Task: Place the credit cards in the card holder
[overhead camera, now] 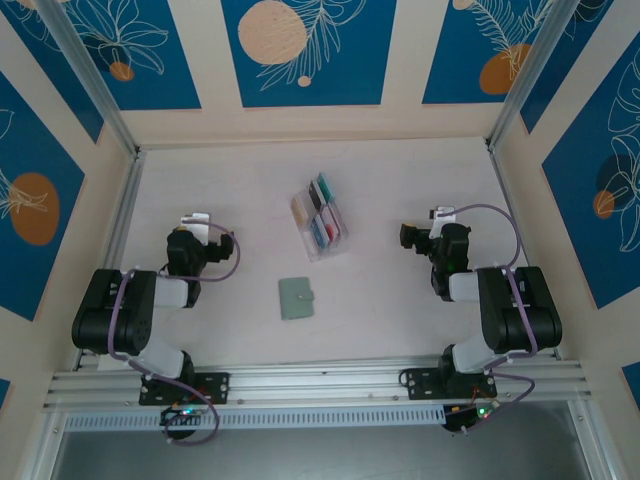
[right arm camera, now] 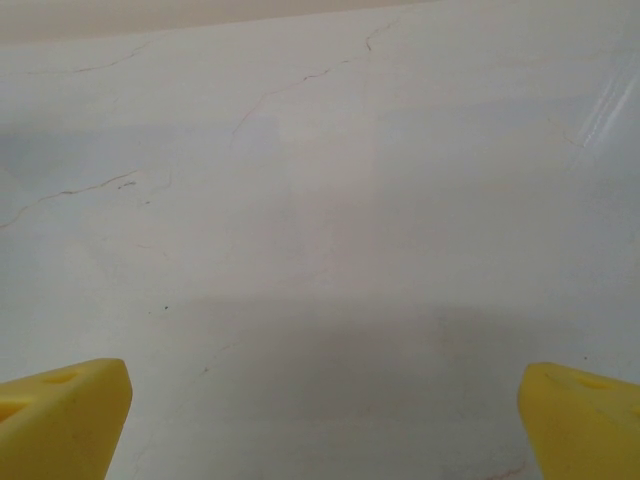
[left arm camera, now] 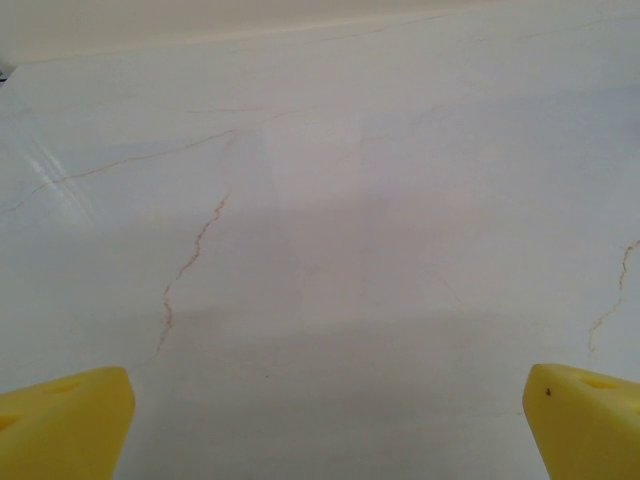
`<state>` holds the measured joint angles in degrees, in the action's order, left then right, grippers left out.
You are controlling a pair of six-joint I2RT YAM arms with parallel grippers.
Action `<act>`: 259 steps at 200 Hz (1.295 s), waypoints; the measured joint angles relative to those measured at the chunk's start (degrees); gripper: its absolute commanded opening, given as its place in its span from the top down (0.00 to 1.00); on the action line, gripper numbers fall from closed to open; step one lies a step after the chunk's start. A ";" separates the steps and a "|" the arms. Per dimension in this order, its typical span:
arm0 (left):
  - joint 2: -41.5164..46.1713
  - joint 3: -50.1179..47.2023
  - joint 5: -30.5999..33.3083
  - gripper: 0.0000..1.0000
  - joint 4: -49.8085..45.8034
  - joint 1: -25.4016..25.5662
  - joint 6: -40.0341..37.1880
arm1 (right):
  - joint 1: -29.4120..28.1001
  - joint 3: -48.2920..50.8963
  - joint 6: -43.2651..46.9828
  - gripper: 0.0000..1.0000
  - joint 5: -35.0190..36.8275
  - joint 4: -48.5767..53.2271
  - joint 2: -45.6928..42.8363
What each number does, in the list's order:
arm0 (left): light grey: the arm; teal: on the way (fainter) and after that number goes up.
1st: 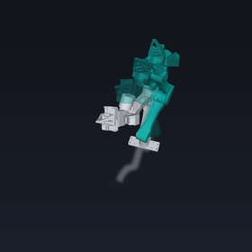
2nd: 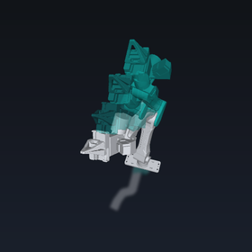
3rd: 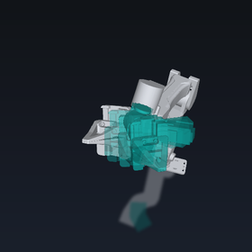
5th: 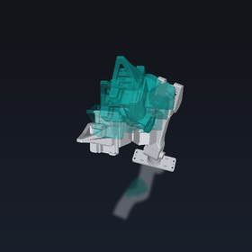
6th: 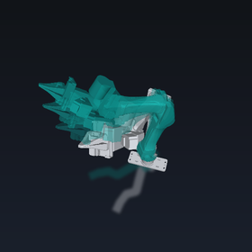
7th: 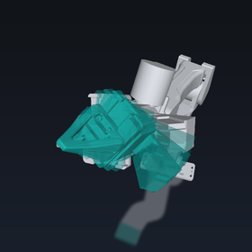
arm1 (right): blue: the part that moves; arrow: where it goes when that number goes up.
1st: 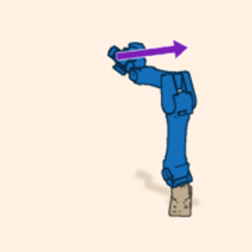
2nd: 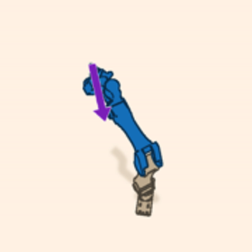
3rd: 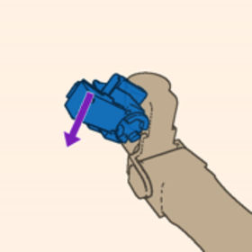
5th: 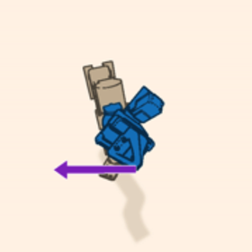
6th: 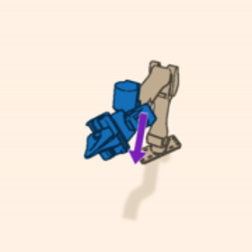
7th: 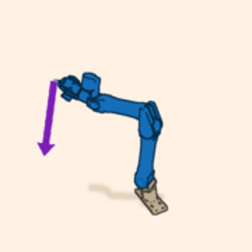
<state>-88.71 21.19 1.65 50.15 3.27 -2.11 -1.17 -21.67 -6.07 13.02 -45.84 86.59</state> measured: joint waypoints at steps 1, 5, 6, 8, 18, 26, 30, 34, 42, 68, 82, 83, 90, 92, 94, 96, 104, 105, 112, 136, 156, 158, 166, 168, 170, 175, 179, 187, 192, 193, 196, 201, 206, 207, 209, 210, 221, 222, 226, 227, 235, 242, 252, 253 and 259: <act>0.00 0.00 0.00 0.00 0.00 0.00 0.00 | -0.02 0.00 0.00 0.01 0.00 0.00 0.00; 0.00 0.00 0.00 0.00 0.00 0.00 0.00 | 0.00 0.00 0.00 0.01 0.00 0.00 0.00; 0.00 0.00 0.00 0.00 0.00 0.00 0.00 | 0.00 0.00 0.00 0.01 0.00 0.00 0.00; 0.00 0.00 -0.02 0.00 0.00 0.00 0.00 | 0.00 0.00 0.00 0.01 0.00 0.00 0.00; 0.00 0.00 -0.02 0.00 0.00 0.00 0.00 | 0.00 0.00 0.00 0.01 0.00 0.00 0.00; 0.00 0.00 -0.09 0.00 0.00 0.00 0.00 | 0.00 0.00 0.00 0.01 0.00 0.00 0.00; 0.00 0.00 -0.13 0.00 0.02 0.00 0.00 | 0.00 0.00 0.00 0.01 0.00 0.00 0.00; 0.00 0.00 -0.13 0.00 0.02 0.00 0.00 | 0.00 0.00 0.00 0.01 0.00 0.00 0.00; 0.00 0.00 -0.11 0.00 0.02 0.00 0.02 | 0.00 0.00 -0.02 0.01 0.00 0.00 0.00; 0.00 -0.02 1.16 0.00 0.76 0.00 0.20 | 0.00 0.00 -0.17 0.01 0.00 -0.02 0.00; 0.00 -0.02 1.86 0.00 1.31 0.00 0.24 | 0.07 0.00 -0.24 0.01 -0.35 0.00 0.00; 0.00 -0.02 1.86 0.00 1.33 0.00 0.22 | 0.07 -0.02 -0.24 0.01 -0.39 0.00 0.00; 0.00 -0.02 1.86 0.00 1.33 0.00 0.22 | 0.17 -0.02 -0.39 0.01 -0.76 0.00 0.00; 0.00 -0.02 1.86 0.00 1.29 0.00 0.22 | 0.20 -0.02 -0.42 0.01 -0.87 -0.02 0.00; 0.00 -0.02 1.84 0.00 1.27 0.00 0.22 | 0.22 -0.02 -0.44 0.01 -1.01 -0.04 0.00; 0.00 -0.02 1.84 0.00 1.27 0.00 0.20 | 0.24 -0.02 -0.42 0.01 -1.05 -0.02 0.00; 0.20 0.13 1.86 0.00 0.50 0.00 0.22 | 0.22 -0.02 -0.59 0.01 -0.96 0.13 -0.15; 0.26 0.15 1.88 0.00 0.28 0.00 0.20 | 0.20 -0.02 -0.59 0.01 -0.85 0.35 -0.31; 1.18 0.72 2.12 0.00 -2.19 0.00 0.22 | -0.02 -0.20 -0.85 0.01 -0.11 2.16 -1.49; 7.08 6.58 4.17 0.00 -16.28 0.02 0.35 | -0.39 -3.39 -2.99 0.01 3.13 14.01 -11.45; 12.76 14.45 5.22 0.00 -27.87 0.33 2.21 | 0.17 -10.54 -9.64 0.01 4.37 24.20 -20.15; 13.16 14.99 5.29 0.00 -28.50 0.37 2.45 | 0.28 -11.63 -10.73 0.01 4.59 25.55 -20.96; 15.02 17.73 5.68 0.00 -31.85 0.81 4.13 | 0.83 -15.30 -14.47 0.01 5.29 29.92 -23.02; 15.50 18.36 5.70 0.00 -32.72 0.94 4.92 | 1.07 -16.39 -15.78 0.01 5.44 31.41 -23.50; 15.78 18.75 5.75 0.00 -33.24 1.01 5.27 | 1.31 -17.55 -16.96 0.01 5.55 32.87 -23.89; 16.90 19.93 5.44 0.00 -34.97 1.20 6.69 | 1.95 -19.63 -18.93 0.01 5.51 35.60 -24.61; 17.75 20.59 5.16 0.00 -36.17 1.33 7.85 | 2.54 -21.44 -20.65 0.01 5.46 38.07 -25.16; 19.23 21.44 4.11 0.00 -38.32 1.46 10.23 | 3.45 -24.17 -23.26 0.01 5.20 42.25 -25.92; 20.04 21.75 3.32 0.01 -39.71 1.49 11.74 | 3.82 -25.40 -24.59 0.01 5.14 44.74 -26.32; 20.26 21.79 3.04 0.02 -40.06 1.51 12.17 | 3.85 -25.55 -24.72 0.01 5.11 45.07 -26.38; 20.63 21.88 2.54 0.04 -40.76 1.51 12.94 | 4.02 -26.16 -25.46 0.01 5.07 46.69 -26.62; 21.24 21.97 1.42 0.11 -41.97 1.53 14.51 | 3.93 -26.73 -26.25 0.01 4.98 48.78 -27.06; 21.68 21.97 0.20 0.17 -43.08 1.53 15.82 | 3.41 -27.15 -26.95 0.01 4.83 51.12 -27.43; 21.79 21.97 -0.24 0.18 -43.41 1.53 16.35 | 3.21 -27.26 -27.06 0.01 4.87 51.74 -27.56; 21.88 21.97 -0.61 0.20 -43.78 1.53 16.33 | 2.91 -27.39 -27.23 0.01 4.83 52.76 -27.63; 21.94 21.97 -0.96 0.21 -44.11 1.53 16.46 | 2.78 -27.41 -27.30 0.01 4.79 53.09 -27.67; 22.38 21.97 -3.87 0.34 -46.45 1.60 19.61 | 0.07 -28.26 -27.89 0.05 4.85 58.45 -27.91; 22.40 21.97 -4.26 0.35 -46.62 1.60 19.65 | -0.44 -28.48 -27.98 0.05 5.01 59.45 -27.89; 22.51 21.97 -5.42 0.40 -47.63 1.66 20.35 | -1.42 -28.81 -28.22 0.07 4.83 61.18 -27.85; 22.53 21.97 -5.66 0.41 -47.84 1.66 20.68 | -1.68 -28.87 -28.24 0.07 4.83 61.59 -27.82; 22.64 21.99 -8.11 0.52 -49.55 1.84 22.60 | -4.70 -29.92 -28.48 0.14 5.16 65.72 -27.50; 22.67 21.99 -10.43 0.60 -51.12 2.05 23.82 | -7.21 -30.80 -28.55 0.20 5.29 68.74 -27.12; 22.64 21.99 -13.42 0.71 -52.89 2.43 25.70 | -10.97 -31.93 -29.18 0.30 5.88 72.19 -26.67; 22.64 21.99 -13.73 0.72 -53.05 2.49 25.88 | -11.67 -32.13 -29.31 0.30 5.84 72.70 -26.58; 22.64 21.99 -16.04 0.78 -54.07 2.95 27.47 | -14.25 -32.79 -29.62 0.37 5.92 74.44 -26.08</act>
<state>-66.06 43.18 -14.39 -3.92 6.22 25.36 -15.42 -54.46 -35.68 18.94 28.60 60.51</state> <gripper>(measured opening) 0.322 0.756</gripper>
